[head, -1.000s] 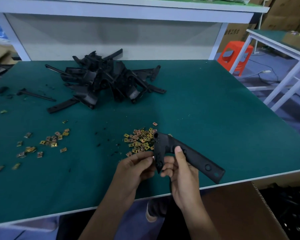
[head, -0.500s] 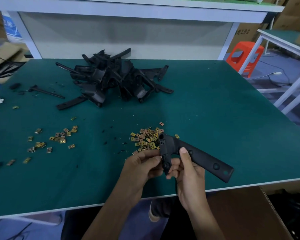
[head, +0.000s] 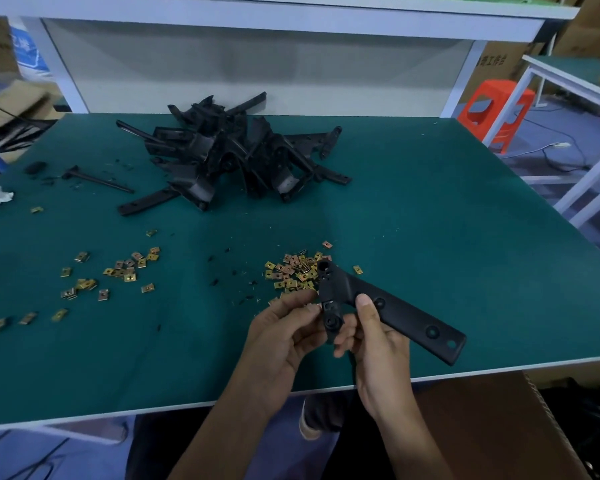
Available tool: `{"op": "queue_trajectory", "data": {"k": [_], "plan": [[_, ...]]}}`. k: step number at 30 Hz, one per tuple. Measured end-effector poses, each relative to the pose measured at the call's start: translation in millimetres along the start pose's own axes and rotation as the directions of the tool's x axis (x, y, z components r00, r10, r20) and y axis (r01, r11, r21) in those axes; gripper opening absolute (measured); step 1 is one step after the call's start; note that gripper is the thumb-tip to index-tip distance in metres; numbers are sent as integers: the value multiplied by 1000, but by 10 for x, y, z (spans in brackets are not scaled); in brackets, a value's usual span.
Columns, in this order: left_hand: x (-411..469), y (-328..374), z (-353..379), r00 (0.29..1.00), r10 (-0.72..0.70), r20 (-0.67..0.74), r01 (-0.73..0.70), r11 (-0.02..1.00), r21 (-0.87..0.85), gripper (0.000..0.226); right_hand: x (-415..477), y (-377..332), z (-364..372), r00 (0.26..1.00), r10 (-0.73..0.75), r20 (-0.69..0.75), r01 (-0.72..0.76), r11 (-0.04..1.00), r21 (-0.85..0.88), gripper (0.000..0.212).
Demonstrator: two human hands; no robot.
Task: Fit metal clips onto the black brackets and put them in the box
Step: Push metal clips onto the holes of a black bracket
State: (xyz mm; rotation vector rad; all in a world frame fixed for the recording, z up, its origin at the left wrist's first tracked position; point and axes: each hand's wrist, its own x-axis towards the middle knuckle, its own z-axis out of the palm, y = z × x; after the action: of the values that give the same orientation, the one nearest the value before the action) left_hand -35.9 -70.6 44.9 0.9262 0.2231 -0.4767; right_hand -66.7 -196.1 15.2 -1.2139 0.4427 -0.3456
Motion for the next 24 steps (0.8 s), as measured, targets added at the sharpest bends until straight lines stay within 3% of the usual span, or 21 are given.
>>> {"op": "queue_trajectory", "data": {"k": [5, 10, 13, 16, 19, 24], "plan": [[-10, -40, -33, 1000, 0, 22, 0, 1000, -16, 28, 15, 16, -9, 999, -34, 16, 34, 999, 9, 41], [3, -10, -58, 1000, -7, 17, 5, 995, 95, 16, 29, 26, -28, 997, -68, 43, 70, 996, -55, 38], [0, 52, -114, 1000, 15, -7, -13, 970, 244, 12, -45, 66, -34, 996, -83, 28, 87, 972, -218, 46], [-21, 27, -148, 988, 155, 2, -128, 806, 578, 17, -204, 64, 8, 999, 8, 35, 8, 903, -429, 60], [-13, -4, -147, 976, 212, 45, -185, 707, 683, 16, -265, 7, 54, 999, -36, 21, 42, 915, -402, 62], [60, 1, -158, 966, 248, 76, -239, 738, 631, 23, -261, -16, 112, 992, -128, 3, 124, 951, -285, 40]]}}
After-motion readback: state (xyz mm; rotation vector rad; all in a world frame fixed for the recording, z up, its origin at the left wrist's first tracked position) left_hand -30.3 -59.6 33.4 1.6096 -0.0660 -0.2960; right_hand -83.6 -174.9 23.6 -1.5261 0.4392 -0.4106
